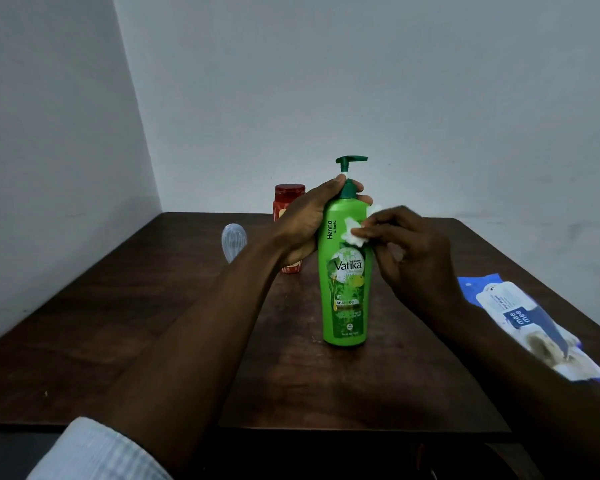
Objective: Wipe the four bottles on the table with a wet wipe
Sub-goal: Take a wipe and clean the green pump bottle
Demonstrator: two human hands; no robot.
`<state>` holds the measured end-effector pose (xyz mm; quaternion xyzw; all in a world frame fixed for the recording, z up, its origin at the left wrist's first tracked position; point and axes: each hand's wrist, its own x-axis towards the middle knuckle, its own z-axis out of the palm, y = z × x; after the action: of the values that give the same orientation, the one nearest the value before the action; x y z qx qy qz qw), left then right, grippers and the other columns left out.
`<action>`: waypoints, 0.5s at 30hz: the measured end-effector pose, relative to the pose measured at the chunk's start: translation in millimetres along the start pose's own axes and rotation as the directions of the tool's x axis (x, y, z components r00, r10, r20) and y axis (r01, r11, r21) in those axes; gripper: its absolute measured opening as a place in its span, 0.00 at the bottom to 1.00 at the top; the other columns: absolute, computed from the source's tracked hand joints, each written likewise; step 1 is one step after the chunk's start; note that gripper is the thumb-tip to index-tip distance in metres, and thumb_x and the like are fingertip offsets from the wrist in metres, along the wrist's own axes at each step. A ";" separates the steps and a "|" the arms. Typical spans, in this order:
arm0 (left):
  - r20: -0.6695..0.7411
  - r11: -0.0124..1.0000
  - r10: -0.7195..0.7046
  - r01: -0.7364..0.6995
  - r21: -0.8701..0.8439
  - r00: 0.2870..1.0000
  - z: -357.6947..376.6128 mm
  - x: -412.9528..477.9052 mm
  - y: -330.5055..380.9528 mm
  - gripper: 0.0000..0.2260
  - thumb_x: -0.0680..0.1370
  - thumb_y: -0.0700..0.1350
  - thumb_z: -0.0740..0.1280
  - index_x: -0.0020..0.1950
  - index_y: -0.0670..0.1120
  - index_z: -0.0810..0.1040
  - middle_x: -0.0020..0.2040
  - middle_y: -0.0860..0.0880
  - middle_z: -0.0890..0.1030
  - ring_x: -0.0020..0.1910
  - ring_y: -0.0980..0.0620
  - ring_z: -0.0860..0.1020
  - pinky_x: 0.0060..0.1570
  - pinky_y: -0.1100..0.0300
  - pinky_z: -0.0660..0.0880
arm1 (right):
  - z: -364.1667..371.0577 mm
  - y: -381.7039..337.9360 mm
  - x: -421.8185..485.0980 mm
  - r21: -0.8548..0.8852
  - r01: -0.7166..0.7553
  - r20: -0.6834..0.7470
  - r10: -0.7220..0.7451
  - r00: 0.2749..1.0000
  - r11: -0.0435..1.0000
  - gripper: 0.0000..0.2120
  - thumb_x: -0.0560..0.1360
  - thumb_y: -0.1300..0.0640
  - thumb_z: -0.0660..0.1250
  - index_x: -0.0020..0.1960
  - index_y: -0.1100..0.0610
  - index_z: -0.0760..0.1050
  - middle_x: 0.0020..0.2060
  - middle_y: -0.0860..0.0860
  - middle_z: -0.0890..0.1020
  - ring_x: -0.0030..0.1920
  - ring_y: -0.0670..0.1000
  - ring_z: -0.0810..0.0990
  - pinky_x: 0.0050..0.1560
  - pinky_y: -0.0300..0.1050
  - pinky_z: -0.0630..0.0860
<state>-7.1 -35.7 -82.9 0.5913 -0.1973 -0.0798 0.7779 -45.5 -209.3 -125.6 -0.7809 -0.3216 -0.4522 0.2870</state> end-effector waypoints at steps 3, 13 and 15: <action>-0.032 1.000 0.005 -0.005 -0.004 0.999 -3.1 -0.3 -0.7 0.14 0.85 0.51 0.57 0.56 0.44 0.78 0.52 0.44 0.84 0.50 0.48 0.83 0.56 0.51 0.79 | 2.9 -3.6 -31.1 0.008 0.029 0.076 -0.029 0.997 1.000 0.08 0.75 0.66 0.69 0.50 0.62 0.86 0.48 0.57 0.83 0.47 0.52 0.82 0.52 0.32 0.74; -0.080 1.000 0.018 -0.019 -0.012 0.997 -0.8 -5.1 2.5 0.14 0.85 0.50 0.57 0.57 0.43 0.78 0.51 0.44 0.85 0.48 0.49 0.83 0.52 0.53 0.81 | -8.8 -8.1 -91.1 0.066 -0.175 0.687 0.083 0.722 0.982 0.22 0.74 0.77 0.62 0.59 0.58 0.83 0.61 0.57 0.78 0.60 0.56 0.76 0.59 0.33 0.64; -0.072 1.000 0.022 -0.022 0.003 0.997 -1.5 -5.6 2.5 0.15 0.86 0.51 0.56 0.59 0.43 0.78 0.53 0.44 0.85 0.50 0.49 0.83 0.53 0.53 0.80 | -5.7 -9.9 -92.5 0.056 -0.086 0.637 0.031 0.770 0.995 0.17 0.74 0.70 0.64 0.54 0.56 0.85 0.55 0.53 0.80 0.52 0.51 0.81 0.51 0.32 0.71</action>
<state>-11.9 -31.7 -82.1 0.5923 -0.1756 -0.0495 0.7848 -91.6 -229.7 -204.0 -0.8848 -0.3934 -0.1393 0.2073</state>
